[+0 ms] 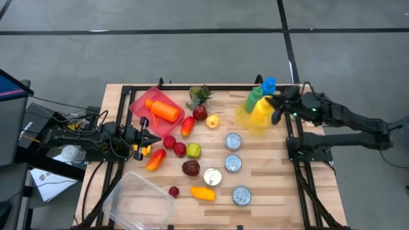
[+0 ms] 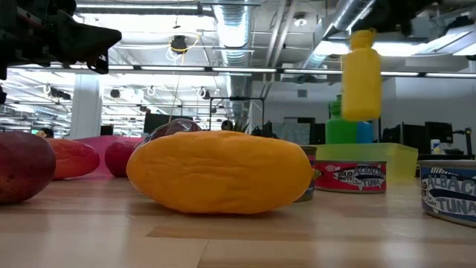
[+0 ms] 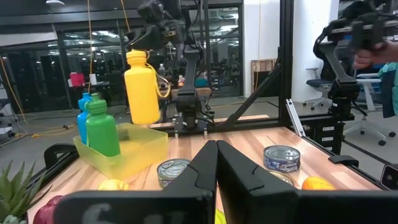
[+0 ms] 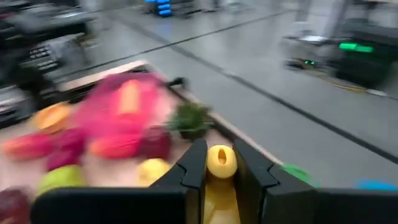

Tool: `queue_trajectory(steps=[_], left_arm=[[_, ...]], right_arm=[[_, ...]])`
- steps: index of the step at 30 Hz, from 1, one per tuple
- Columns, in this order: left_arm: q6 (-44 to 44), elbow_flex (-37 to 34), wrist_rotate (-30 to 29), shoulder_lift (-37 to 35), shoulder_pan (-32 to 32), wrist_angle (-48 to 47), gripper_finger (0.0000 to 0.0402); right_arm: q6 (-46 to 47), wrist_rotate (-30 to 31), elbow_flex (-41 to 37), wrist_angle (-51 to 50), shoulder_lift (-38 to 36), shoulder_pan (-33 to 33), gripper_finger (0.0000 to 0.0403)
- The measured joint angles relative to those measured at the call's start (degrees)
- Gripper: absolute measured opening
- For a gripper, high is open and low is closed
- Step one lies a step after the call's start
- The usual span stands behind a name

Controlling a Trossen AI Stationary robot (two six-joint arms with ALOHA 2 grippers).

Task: Pick & Place Food Item
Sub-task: Put the yellow tumbler into the yellow bin

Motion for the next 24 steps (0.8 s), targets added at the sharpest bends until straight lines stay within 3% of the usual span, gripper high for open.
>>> queue_trajectory(steps=[6,12,18,24], left_arm=[[0.00,0.02,0.01,0.00,0.00,0.00,0.0000],[0.00,0.00,0.01,0.00,0.01,0.00,0.0000],[0.00,0.00,0.02,0.00,0.00,0.00,0.0000],[0.00,0.02,0.00,0.00,0.00,0.00,0.0000]], right_arm=[[9.77,18.61,-0.01,-12.95,-1.82,-0.32,0.0045],[10.09,29.88,-0.50,-12.68,0.28,-0.53,0.0046],[11.27,31.76,-0.74,-13.26,1.82,-3.28,0.0047],[9.88,32.06,-8.66,-5.36,-0.33,-5.36,0.0047]])
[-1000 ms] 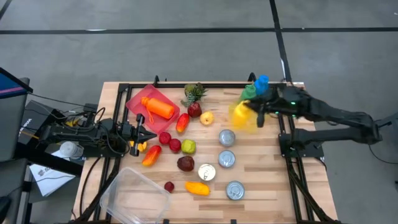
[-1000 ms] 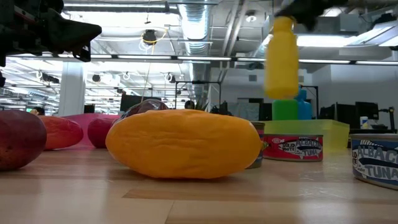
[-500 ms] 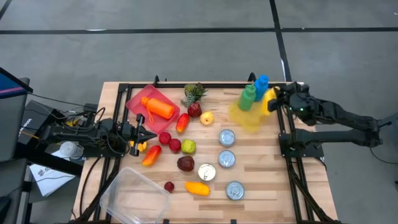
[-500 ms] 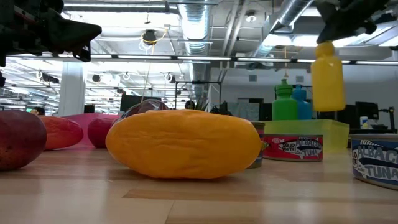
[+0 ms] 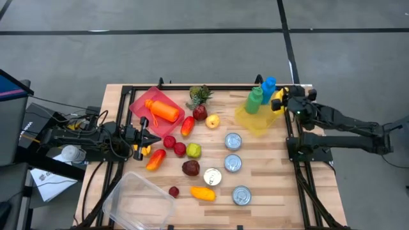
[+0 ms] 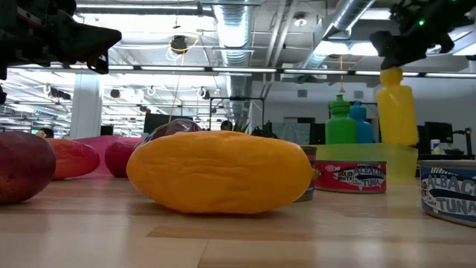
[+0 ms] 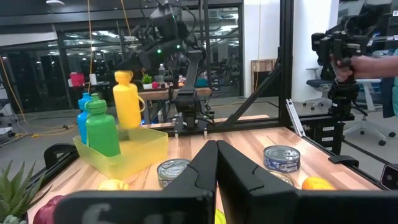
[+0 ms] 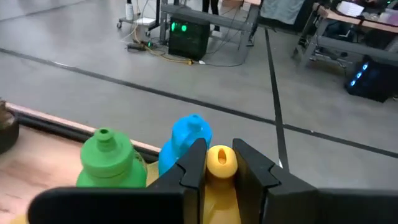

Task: Pick & Place Food Item
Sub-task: Put the yellow tumbler into the yellow bin

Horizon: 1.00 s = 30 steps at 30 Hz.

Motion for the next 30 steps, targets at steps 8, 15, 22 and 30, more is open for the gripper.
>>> queue_trajectory(steps=[8,15,22,30], left_arm=[[0.00,-0.01,0.01,0.00,0.01,0.00,0.0000],[0.00,0.00,0.02,0.00,0.02,0.00,0.0000],[0.00,-0.01,0.01,0.00,0.02,0.00,0.0000],[0.00,0.00,0.02,0.00,0.00,0.00,0.0000]], right_arm=[[-8.50,-0.02,-7.09,13.98,-3.18,-3.09,0.0048],[-5.94,-1.28,-8.89,12.45,-4.26,-6.08,0.0048],[-5.94,-3.77,-8.89,12.05,-4.15,-8.28,0.0048],[-5.89,-6.28,-8.89,11.65,-2.76,-9.51,0.0048]])
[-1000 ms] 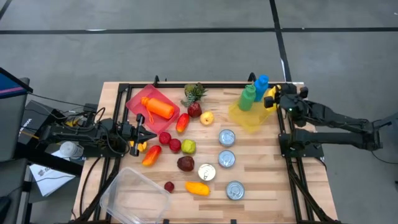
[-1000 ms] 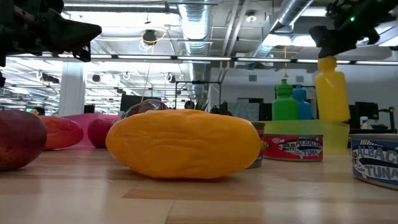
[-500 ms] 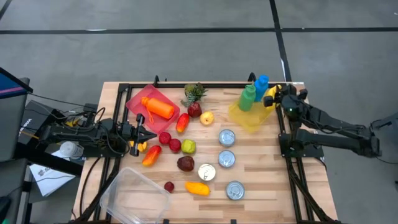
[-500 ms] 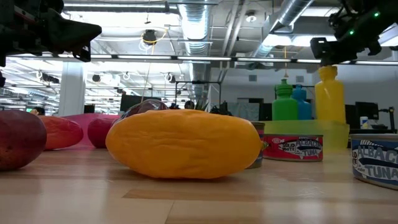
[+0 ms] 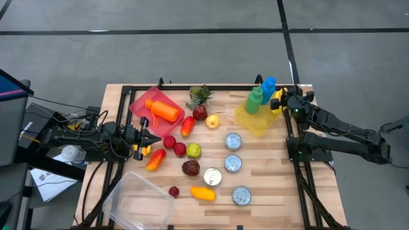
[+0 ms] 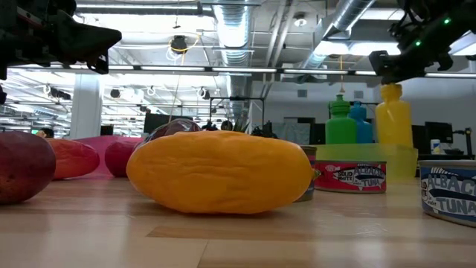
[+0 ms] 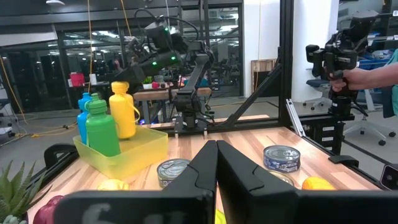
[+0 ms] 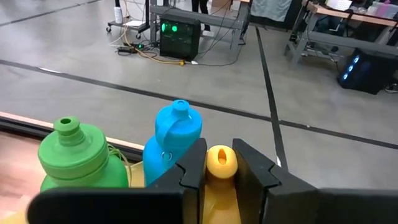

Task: Pick & Place Food Item
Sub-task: Put the yellow tumbler into the yellow bin

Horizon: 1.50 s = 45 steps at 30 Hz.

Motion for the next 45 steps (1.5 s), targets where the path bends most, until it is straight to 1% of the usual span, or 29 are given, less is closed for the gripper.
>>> queue_trajectory(steps=[12,16,21,29,33,43,45], left_arm=[[0.00,0.00,-0.01,0.00,0.01,0.00,0.0000],[0.01,-0.01,-0.01,0.00,0.01,0.00,0.0000],[0.00,-0.02,-0.02,0.00,0.02,0.00,0.0000],[0.00,-0.01,-0.01,0.00,0.02,0.00,0.0000],[0.00,0.00,0.00,0.00,0.02,0.00,0.0000],[0.00,0.00,0.00,0.00,0.02,0.00,0.0000],[0.00,-0.02,-0.02,0.00,0.00,0.00,0.0000]], right_arm=[[2.00,-0.03,0.00,-1.41,0.82,0.02,0.0048],[4.14,-1.22,-0.16,-1.37,0.98,0.02,0.0048],[7.22,-1.26,-3.50,0.29,0.78,0.03,0.0048],[7.02,-1.03,-4.07,0.54,0.82,0.02,0.0048],[7.06,0.48,-4.07,-0.22,0.82,-0.04,0.0048],[7.50,0.37,-4.07,-0.37,0.82,-4.46,0.0048],[7.54,0.18,-4.07,-0.36,0.82,-4.98,0.0053]])
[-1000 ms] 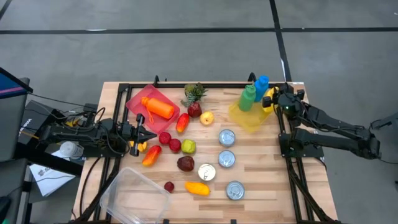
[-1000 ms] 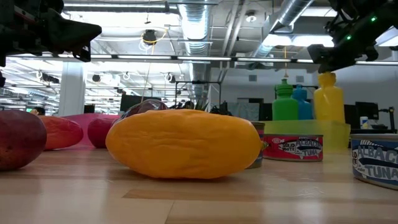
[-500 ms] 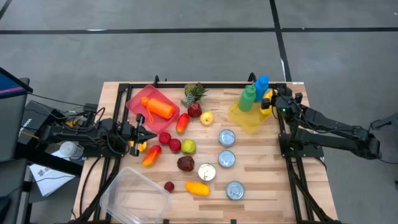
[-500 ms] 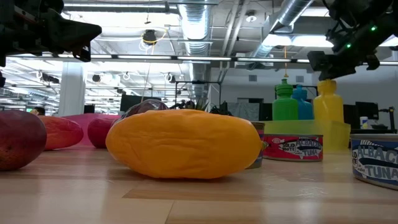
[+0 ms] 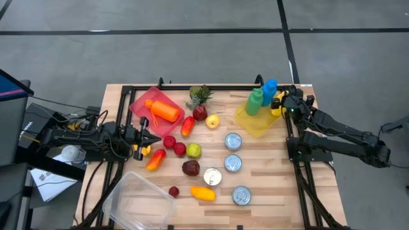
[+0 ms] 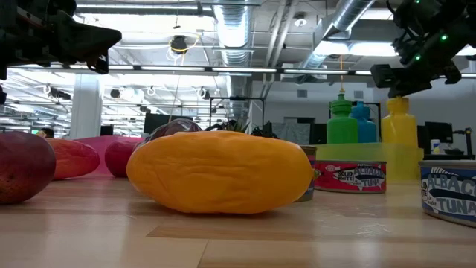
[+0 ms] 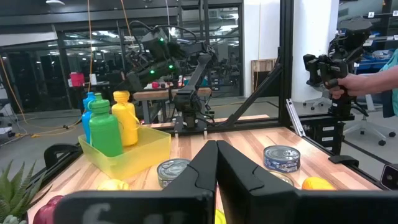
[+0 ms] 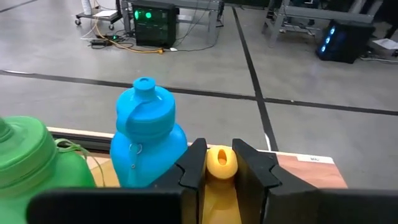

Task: Pick & Place Food Item
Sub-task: Put the yellow tumbler into the yellow bin, then put the orange tumbler into the yellow bin

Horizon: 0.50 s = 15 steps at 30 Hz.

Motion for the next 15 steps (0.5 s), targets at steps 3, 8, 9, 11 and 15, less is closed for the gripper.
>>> queue_trajectory(steps=[3,8,9,11,15], left_arm=[[0.00,0.01,0.01,0.00,0.00,0.00,0.0000],[0.02,0.00,0.00,0.00,0.02,0.00,0.0000],[0.00,0.00,0.00,0.00,0.02,0.00,0.0000],[0.00,0.01,0.00,0.00,0.02,0.00,0.0000],[0.01,0.00,0.00,0.00,0.02,0.00,0.0000]], right_arm=[[-0.05,-1.49,0.00,-0.06,0.00,-0.61,0.0072],[-0.10,-2.75,0.00,-0.15,0.02,-1.45,0.0115],[-0.09,-2.75,0.00,-0.11,0.00,-1.47,0.0124],[-0.10,-2.76,0.00,-0.01,0.00,-1.44,0.0144],[-0.12,-2.93,0.50,0.01,-0.04,-1.40,0.0186]])
